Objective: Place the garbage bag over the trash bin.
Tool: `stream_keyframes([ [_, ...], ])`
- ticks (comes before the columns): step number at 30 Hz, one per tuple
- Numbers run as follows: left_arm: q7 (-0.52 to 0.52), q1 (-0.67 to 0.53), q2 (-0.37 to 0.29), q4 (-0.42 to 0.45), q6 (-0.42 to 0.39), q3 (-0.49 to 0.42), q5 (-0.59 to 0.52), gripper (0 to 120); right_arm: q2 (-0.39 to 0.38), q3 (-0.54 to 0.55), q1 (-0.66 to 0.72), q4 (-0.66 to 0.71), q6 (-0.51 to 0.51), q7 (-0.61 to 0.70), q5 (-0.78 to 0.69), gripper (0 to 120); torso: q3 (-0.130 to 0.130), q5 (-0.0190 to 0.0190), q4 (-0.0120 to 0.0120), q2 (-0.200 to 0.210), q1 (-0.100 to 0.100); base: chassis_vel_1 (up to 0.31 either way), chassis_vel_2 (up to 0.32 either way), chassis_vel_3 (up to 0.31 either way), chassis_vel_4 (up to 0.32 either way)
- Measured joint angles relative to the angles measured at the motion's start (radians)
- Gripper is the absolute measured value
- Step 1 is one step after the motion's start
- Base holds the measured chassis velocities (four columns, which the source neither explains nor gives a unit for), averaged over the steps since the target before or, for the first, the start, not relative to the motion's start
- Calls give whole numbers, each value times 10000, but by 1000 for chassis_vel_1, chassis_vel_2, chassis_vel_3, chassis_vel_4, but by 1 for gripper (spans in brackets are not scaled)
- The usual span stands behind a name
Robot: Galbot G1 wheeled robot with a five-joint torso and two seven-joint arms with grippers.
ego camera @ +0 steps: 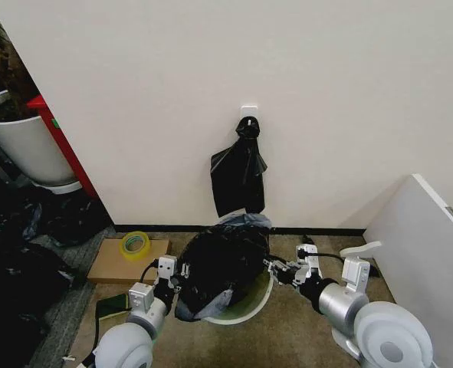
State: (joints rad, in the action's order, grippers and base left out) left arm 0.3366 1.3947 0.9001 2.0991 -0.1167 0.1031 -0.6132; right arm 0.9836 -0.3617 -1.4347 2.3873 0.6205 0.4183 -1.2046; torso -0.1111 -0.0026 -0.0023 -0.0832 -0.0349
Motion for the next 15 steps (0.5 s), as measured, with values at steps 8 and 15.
stream_keyframes([
  [8,1,-47,-8,-39,26,10,-186,1,-32,-183,-16,-80,-10,-100,-20,0,0,0,0,0,0,0,0,0,0],
  [15,-26,-65,-19,-78,224,139,-684,1,-254,-657,-168,-325,191,-44,-77,0,0,1,0,0,0,0,0,0,0],
])
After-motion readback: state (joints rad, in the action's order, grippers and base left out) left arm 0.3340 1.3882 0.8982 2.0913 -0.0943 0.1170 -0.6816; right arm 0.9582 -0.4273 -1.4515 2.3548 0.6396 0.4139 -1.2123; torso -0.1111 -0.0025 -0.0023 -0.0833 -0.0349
